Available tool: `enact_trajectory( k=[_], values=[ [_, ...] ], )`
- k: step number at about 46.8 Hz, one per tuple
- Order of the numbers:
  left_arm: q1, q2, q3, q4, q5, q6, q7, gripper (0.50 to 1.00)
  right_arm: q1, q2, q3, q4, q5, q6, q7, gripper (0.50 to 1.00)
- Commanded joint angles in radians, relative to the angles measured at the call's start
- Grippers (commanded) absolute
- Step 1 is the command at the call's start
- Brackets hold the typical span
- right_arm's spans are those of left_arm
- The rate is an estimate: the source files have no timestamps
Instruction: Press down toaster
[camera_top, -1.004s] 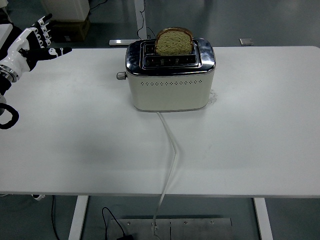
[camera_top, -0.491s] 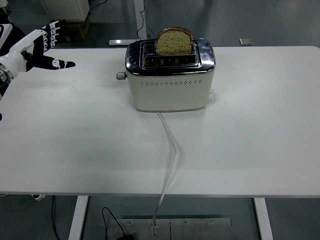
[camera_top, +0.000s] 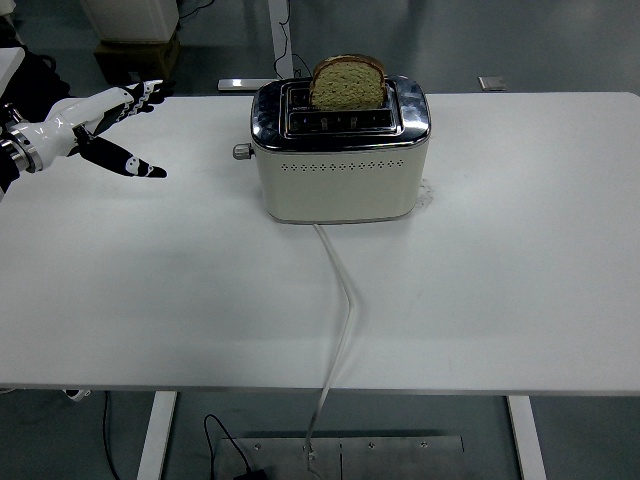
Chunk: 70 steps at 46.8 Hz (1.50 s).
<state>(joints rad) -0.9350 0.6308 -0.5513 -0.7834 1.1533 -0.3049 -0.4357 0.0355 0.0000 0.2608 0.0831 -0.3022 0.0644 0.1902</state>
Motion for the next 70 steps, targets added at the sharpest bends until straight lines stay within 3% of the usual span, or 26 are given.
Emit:
enact_trajectory(
  k=[1,23,70],
  values=[
    [0.001,0.007,0.007,0.0,0.046,0.001,-0.001,1.0,0.0,0.0,0.0,0.001,0.0,0.0,0.0,0.998],
    [0.013,0.038,0.065,-0.086,0.098,0.006,-0.001,1.0,0.0,0.0,0.0,0.0,0.0,0.0,0.0,0.998],
    [0.007,-0.034,0.097,-0.086,0.144,0.03,0.002,1.0,0.0,0.0,0.0,0.0,0.0,0.0,0.0,0.998]
  ],
)
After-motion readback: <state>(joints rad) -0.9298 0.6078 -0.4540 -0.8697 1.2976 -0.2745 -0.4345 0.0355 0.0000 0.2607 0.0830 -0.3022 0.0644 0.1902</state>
